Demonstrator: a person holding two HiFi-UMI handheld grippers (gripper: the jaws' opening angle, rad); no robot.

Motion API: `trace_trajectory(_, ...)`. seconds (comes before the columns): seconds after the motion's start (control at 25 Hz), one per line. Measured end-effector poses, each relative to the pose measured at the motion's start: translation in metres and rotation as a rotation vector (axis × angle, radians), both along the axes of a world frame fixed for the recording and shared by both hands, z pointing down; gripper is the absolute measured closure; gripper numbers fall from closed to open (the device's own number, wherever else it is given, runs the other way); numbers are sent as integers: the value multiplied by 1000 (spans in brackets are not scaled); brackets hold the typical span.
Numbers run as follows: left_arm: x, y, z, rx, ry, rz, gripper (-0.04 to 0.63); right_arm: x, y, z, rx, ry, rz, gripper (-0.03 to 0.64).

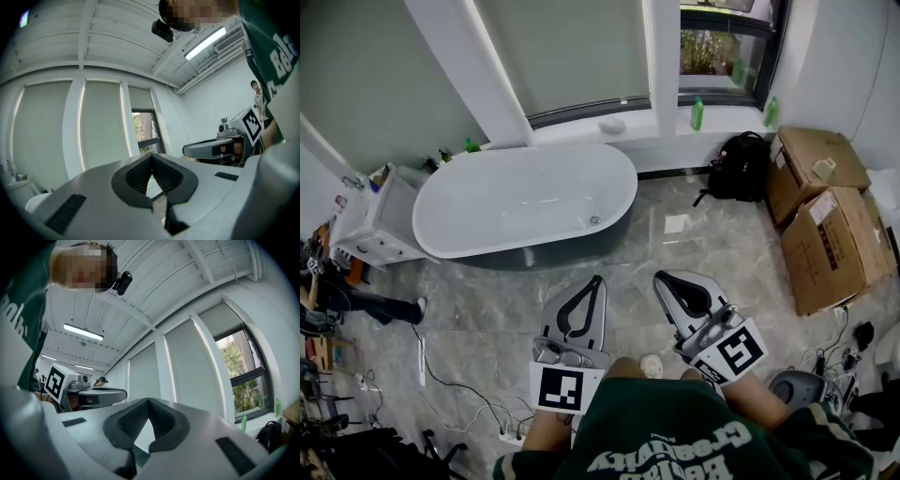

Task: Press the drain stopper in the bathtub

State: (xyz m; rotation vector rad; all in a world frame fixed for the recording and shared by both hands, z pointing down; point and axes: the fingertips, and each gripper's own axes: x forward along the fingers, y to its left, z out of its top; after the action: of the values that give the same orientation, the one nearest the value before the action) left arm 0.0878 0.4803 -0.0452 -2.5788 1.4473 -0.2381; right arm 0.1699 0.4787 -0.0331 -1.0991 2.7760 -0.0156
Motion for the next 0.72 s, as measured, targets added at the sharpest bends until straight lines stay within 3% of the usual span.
trace_trajectory(0.72,-5,-10,-5,61,-55,-40,586,-11,-16,-2,41,-13,-68,603)
